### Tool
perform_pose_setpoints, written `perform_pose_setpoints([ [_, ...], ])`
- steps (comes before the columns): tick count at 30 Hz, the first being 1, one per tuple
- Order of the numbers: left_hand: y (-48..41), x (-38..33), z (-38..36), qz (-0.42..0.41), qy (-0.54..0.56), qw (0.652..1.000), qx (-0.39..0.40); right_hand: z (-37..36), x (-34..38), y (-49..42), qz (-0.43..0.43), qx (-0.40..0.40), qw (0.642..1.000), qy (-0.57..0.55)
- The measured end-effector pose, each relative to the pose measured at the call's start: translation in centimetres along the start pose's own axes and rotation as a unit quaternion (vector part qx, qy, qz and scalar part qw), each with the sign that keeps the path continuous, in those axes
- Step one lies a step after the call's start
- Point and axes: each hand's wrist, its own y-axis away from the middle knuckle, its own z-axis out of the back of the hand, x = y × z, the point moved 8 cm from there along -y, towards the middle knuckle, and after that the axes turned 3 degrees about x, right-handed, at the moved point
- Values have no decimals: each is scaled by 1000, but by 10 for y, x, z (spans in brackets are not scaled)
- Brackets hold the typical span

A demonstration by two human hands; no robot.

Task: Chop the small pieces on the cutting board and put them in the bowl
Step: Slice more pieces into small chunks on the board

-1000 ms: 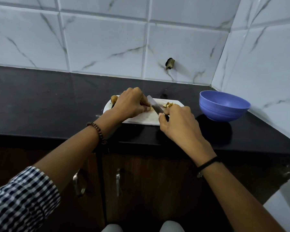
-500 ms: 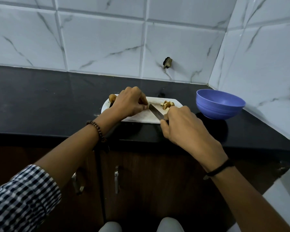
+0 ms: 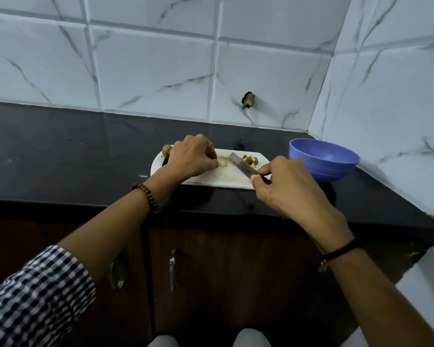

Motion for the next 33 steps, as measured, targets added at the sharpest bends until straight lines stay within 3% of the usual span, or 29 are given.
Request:
perform_pose_setpoints([
  [5, -2, 18, 0, 35, 102, 994, 0, -20, 7, -3, 16, 25, 999, -14],
  [11, -3, 12, 0, -23, 162, 986, 22, -23, 5, -5, 22, 31, 997, -63],
  [18, -6, -2, -19, -65, 105, 992, 29, -15, -14, -10, -9, -34, 997, -70],
  [33, -20, -2, -15, -36, 17, 999, -6, -26, 13, -22, 2, 7, 1000, -4],
])
